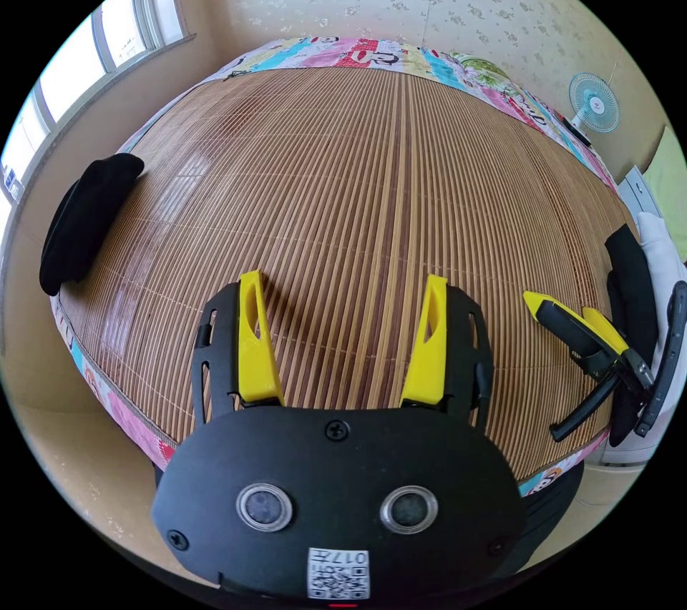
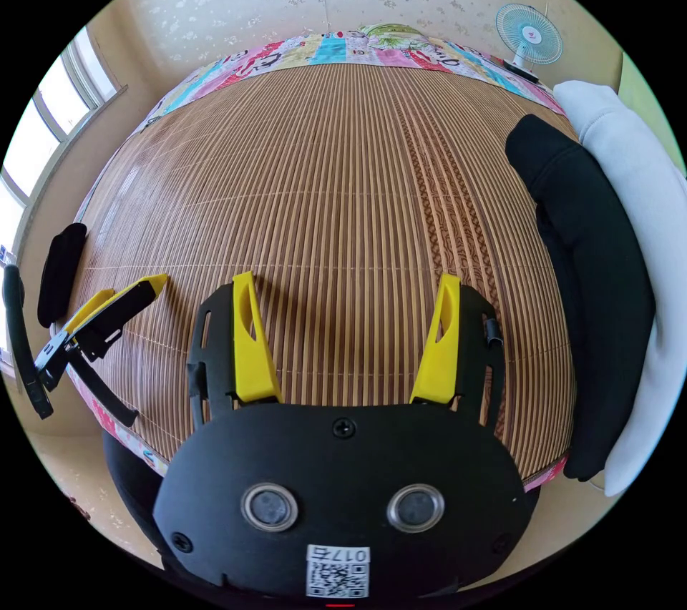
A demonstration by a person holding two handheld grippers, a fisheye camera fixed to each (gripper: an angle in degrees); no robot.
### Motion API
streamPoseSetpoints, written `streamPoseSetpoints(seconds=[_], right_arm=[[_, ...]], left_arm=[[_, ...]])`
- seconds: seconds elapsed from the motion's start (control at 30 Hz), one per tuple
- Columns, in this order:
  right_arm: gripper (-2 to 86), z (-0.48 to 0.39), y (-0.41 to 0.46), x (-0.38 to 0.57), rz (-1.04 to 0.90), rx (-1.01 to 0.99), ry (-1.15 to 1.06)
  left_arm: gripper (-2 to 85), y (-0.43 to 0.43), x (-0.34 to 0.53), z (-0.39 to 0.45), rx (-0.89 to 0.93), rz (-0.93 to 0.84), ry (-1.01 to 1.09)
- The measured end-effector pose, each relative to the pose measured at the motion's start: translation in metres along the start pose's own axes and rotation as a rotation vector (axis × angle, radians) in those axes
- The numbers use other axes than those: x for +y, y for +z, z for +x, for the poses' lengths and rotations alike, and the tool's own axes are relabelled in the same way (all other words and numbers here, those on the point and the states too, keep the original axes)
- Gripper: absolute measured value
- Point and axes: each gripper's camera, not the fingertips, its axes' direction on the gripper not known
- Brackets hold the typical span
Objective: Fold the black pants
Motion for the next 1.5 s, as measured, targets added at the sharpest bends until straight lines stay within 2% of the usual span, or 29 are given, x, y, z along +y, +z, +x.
streamPoseSetpoints(seconds=[1.0, 1.5], right_arm=[[32.0, -0.017, 0.000, -0.021, -0.003, 0.000, 0.004], [32.0, -0.031, 0.004, -0.056, -0.004, 0.000, 0.005]], left_arm=[[29.0, -0.023, -0.009, 0.045, 0.008, -0.001, -0.006], [28.5, -0.055, -0.037, 0.038, 0.019, -0.022, -0.008]])
